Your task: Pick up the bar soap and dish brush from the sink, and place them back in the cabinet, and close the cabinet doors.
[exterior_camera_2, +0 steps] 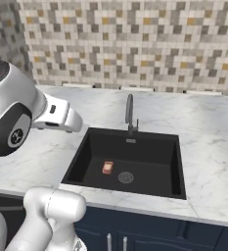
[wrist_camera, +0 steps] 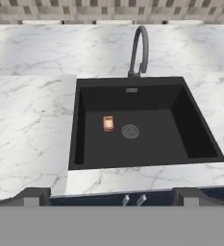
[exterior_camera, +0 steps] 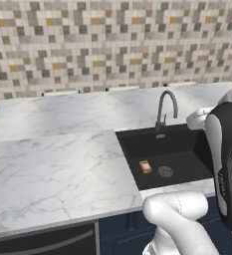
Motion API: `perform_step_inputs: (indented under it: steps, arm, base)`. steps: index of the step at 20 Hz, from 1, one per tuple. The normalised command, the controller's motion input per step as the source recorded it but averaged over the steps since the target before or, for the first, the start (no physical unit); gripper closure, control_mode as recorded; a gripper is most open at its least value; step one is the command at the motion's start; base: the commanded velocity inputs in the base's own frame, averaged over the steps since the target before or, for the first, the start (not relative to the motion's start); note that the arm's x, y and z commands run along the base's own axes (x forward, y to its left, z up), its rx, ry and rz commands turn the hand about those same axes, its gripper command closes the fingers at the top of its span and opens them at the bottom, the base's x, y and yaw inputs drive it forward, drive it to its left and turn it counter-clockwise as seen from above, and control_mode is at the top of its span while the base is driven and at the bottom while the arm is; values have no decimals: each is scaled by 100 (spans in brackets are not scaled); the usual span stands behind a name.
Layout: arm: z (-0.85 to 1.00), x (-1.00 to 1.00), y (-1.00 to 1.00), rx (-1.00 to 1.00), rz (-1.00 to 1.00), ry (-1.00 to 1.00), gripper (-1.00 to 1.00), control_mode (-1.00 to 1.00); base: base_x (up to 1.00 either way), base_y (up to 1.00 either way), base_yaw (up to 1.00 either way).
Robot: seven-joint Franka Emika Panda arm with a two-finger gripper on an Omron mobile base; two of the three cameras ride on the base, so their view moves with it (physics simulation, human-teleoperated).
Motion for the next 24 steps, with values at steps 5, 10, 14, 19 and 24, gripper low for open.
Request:
perform_step_inputs:
  steps: [5,10,14,19,24]
  arm:
    - [-45,31,0,0,0,2,-100,-100]
    - [-43,23,0,0,0,2,-100,-100]
    - [-37,12,0,0,3,2,-100,-100]
    - [-37,17,0,0,2,0,-100,-100]
    - [-35,22,0,0,1,0,-100,-100]
  base:
    - [0,0,0]
    - [0,0,0]
    - [0,0,0]
    - [0,0,0]
    - [0,0,0]
